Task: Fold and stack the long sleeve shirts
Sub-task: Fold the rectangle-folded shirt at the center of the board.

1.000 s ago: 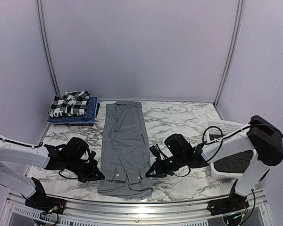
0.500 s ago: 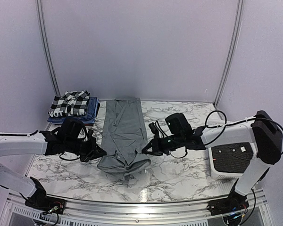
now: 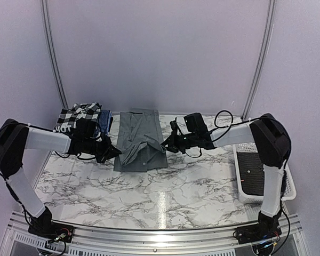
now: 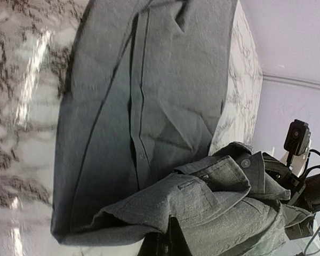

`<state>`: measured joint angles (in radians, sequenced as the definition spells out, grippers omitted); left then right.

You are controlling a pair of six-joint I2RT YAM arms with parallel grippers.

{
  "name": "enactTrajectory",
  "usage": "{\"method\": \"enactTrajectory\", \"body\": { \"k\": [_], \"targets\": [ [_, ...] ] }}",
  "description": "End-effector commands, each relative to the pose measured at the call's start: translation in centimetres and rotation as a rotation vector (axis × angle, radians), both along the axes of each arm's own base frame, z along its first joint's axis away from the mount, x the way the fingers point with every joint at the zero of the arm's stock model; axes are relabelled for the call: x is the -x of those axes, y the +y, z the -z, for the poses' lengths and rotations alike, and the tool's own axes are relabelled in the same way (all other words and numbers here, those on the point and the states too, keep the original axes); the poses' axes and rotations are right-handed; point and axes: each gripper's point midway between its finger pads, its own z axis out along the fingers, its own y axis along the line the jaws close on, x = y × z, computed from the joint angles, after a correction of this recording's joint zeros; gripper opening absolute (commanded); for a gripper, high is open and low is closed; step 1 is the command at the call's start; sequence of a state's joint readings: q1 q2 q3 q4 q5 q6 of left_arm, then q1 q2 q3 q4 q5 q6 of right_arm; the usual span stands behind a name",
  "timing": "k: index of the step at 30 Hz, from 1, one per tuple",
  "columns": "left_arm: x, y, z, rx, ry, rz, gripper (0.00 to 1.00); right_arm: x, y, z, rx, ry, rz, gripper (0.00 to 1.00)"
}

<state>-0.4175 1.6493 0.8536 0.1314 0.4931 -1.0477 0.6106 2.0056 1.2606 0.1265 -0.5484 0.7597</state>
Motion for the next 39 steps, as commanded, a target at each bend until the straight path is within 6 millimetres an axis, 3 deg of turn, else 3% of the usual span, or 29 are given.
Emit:
{"method": "enactTrajectory", "body": {
  "k": [1,6,15,20,25,29,32,36,39],
  "targets": [
    [-3.6,0.0,0.8,0.005,-0.042,-0.019,0.00,-4.1,0.9,-0.6,-0.064,-0.035,0.036,0.00],
    [-4.4,0.8,3.0,-0.050,-0.026,-0.051,0.00,-6.0,1.3,1.8,-0.059,-0.008,0.057,0.00],
    [-2.8,1.7,6.6,-0.098,0.033,-0.073,0.00,-5.4,0.5,4.8,-0.005,0.046,0.094,0.00],
    [-0.6,1.0,7.4,-0.104,0.054,-0.049,0.00,-3.1,-0.2,5.6,0.039,0.067,0.110,0.00],
    [3.1,0.5,8.0,-0.114,0.084,-0.026,0.00,0.6,-1.6,6.2,0.067,0.092,0.118,0.00],
    [6.5,0.6,7.5,-0.116,0.085,-0.014,0.00,4.1,-2.8,5.9,0.083,0.102,0.126,0.00],
    [7.6,1.0,6.3,-0.104,0.057,-0.023,0.00,6.3,-2.8,5.3,0.093,0.098,0.118,0.00],
    [7.7,1.0,5.2,-0.086,0.032,-0.026,0.00,6.7,-2.3,4.2,0.092,0.077,0.100,0.00],
    [7.6,0.8,5.0,-0.083,0.024,-0.018,0.00,5.9,-1.8,3.4,0.100,0.054,0.093,0.12]
  ]
}}
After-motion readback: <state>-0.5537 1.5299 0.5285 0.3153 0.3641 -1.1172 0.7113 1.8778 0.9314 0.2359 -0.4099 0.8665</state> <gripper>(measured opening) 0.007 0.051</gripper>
